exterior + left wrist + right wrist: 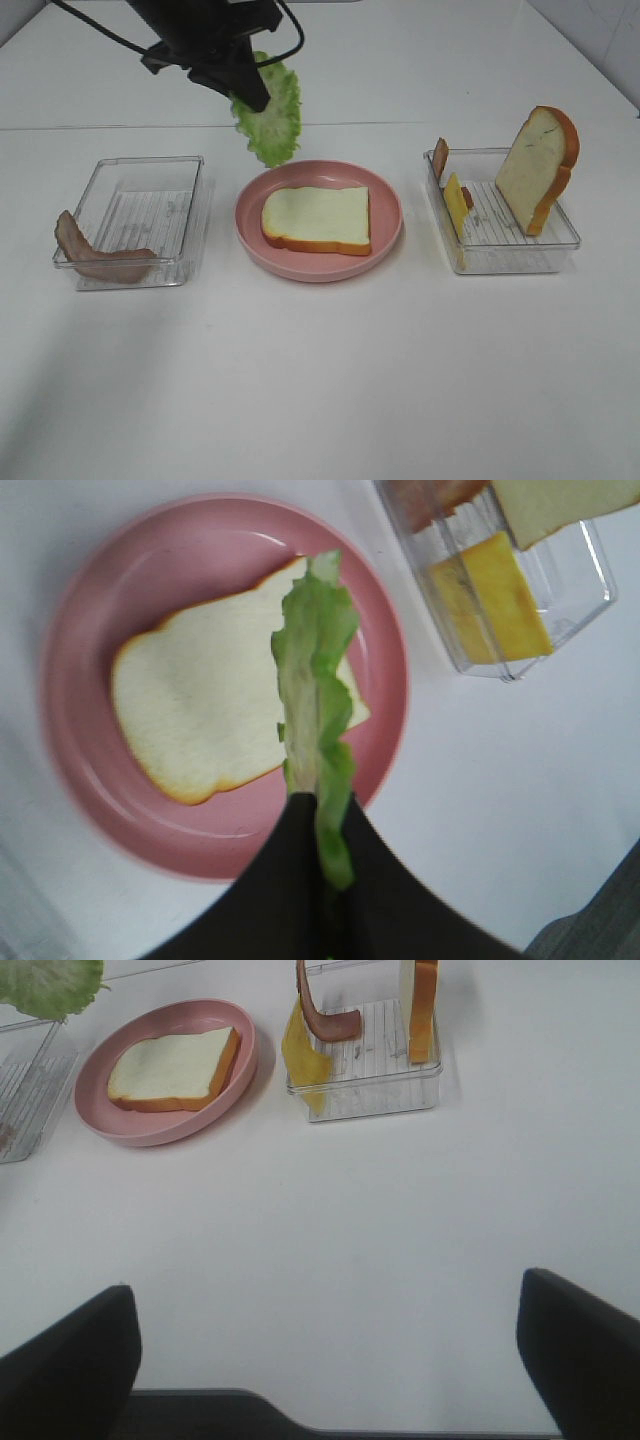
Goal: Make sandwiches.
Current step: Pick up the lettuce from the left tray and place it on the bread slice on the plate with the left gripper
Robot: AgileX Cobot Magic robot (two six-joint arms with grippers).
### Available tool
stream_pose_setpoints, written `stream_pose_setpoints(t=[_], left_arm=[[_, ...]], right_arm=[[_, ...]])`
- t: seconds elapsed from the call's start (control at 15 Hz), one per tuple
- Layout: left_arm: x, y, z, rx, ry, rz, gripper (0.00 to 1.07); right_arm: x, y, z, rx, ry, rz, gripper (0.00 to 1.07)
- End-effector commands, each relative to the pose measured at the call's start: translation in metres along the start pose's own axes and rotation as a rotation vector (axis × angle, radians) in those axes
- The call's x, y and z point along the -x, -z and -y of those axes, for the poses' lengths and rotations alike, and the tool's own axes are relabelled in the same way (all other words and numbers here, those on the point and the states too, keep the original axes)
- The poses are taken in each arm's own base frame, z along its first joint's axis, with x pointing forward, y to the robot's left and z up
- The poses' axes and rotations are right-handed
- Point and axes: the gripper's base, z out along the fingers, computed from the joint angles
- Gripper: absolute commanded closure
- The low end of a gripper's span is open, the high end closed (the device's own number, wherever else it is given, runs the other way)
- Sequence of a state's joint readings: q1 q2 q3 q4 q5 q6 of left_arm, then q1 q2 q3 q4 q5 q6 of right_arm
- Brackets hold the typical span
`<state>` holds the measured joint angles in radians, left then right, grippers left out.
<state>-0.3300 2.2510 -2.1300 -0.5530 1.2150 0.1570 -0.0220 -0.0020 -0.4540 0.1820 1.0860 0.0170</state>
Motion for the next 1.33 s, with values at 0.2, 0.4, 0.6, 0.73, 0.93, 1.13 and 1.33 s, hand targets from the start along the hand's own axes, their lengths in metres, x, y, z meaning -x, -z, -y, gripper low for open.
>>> stream_pose_setpoints(t=[0.2, 0.4, 0.6, 0.73, 0.93, 1.13, 1.33], left_arm=[[-0.004, -0.054, 0.019, -0.164, -0.015, -0.037, 1.07], [-0.008, -0.080, 0.022, -0.210, -0.006, -0.056, 1.07], [-0.012, -0.107, 0.015, -0.226, 0.009, -0.058, 1.07], [-0.012, -0.120, 0.008, -0.225, 0.012, -0.051, 1.07], [-0.012, -0.128, 0.002, -0.203, 0.008, -0.044, 1.07], [-0.011, -0.129, -0.005, -0.127, -0.018, -0.032, 1.07], [-0.013, -0.130, -0.015, -0.020, -0.038, -0.062, 1.07]], right_arm=[[-0.001, 0.005, 0.000, 0.000, -0.001, 0.043, 0.09], [-0.001, 0.005, -0.001, 0.001, -0.002, 0.043, 0.09], [-0.001, 0.005, 0.000, 0.000, -0.001, 0.043, 0.09], [-0.001, 0.005, -0.001, 0.001, -0.002, 0.043, 0.09], [-0.001, 0.005, 0.000, 0.000, -0.001, 0.043, 0.09], [-0.001, 0.005, -0.001, 0.001, -0.002, 0.043, 0.09], [-0.001, 0.005, -0.001, 0.001, -0.002, 0.043, 0.09]])
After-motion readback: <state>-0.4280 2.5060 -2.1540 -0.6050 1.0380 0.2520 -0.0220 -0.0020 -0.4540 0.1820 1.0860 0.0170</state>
